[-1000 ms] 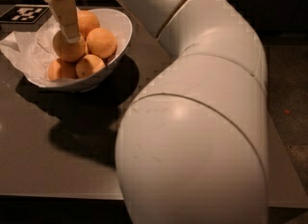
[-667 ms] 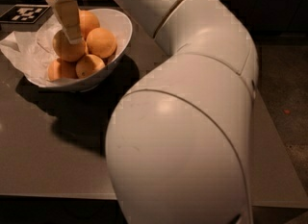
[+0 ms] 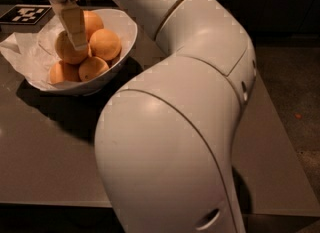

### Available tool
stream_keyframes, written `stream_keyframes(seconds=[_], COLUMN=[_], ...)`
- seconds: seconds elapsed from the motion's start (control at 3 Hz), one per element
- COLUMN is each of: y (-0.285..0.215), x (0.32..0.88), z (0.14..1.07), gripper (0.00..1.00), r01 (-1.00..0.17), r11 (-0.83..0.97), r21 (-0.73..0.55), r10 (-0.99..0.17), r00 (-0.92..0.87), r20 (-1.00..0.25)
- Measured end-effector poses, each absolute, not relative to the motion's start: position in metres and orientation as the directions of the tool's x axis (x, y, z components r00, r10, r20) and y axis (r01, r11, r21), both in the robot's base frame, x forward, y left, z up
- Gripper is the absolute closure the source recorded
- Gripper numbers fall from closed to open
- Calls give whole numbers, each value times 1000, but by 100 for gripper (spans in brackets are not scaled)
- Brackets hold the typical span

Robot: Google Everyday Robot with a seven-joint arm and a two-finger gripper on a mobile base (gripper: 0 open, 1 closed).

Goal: Pick orange from white bowl

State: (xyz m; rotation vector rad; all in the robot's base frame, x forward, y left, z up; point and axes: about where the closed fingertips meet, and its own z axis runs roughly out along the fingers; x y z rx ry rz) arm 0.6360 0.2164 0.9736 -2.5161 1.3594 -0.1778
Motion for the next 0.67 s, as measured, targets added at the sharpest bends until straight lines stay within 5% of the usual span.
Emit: stream_keyframes(seconds=[0.67], y=[213], x=[637], z=[951], gripper=[29], r01=[-818], r11=[-523], r21=[-239], r10=[-838], r00=[544], r20=[-31])
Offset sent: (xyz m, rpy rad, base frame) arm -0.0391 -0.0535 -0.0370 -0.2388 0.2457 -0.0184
